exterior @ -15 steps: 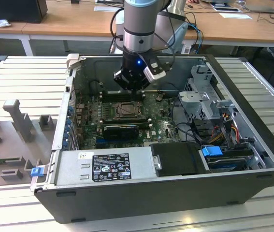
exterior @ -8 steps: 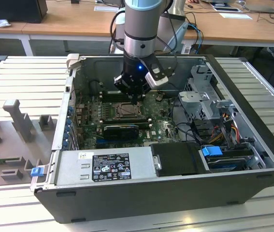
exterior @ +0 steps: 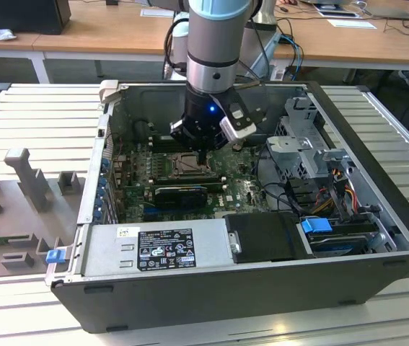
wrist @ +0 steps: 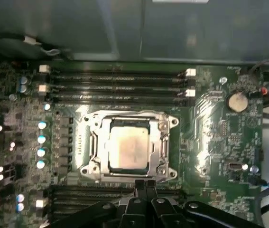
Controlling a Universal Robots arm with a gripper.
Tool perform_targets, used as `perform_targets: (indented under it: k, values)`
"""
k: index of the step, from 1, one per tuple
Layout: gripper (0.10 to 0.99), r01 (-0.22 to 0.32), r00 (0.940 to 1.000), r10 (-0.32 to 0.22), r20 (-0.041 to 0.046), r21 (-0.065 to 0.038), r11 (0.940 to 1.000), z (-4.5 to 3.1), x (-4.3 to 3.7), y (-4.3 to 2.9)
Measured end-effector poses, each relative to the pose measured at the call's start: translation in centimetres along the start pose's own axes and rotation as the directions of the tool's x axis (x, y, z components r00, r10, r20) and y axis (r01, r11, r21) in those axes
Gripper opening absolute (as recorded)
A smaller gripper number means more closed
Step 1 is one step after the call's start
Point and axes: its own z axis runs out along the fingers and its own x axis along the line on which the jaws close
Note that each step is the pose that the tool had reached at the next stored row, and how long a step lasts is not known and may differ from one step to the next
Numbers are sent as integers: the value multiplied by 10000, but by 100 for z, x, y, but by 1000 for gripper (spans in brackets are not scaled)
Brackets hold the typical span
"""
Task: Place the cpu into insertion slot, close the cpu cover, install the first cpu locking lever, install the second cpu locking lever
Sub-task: 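Install the second cpu locking lever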
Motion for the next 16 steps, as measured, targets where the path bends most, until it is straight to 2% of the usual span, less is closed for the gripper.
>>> perform_targets:
  k: [1, 2, 4, 7, 8, 9, 12, 16]
  values:
    - [106, 2, 10000, -2, -47, -35, 10000, 9, 5, -39]
    - [106, 3, 10000, -4, -44, -134, 9999, 13, 28, -77]
    - [106, 9, 10000, -10, -40, -271, 9996, 14, 80, -87]
    - [106, 17, 10000, -19, -38, -397, 9992, 19, 211, -104]
    - [106, 35, 10000, -36, -37, -426, 9991, 34, 290, -144]
    - [106, 56, 10000, -58, -33, -506, 9987, 86, 336, -185]
    - [106, 137, 9999, -139, -34, -585, 9982, 167, 397, -187]
    - [106, 196, 9998, -198, -34, -666, 9976, 236, 428, -190]
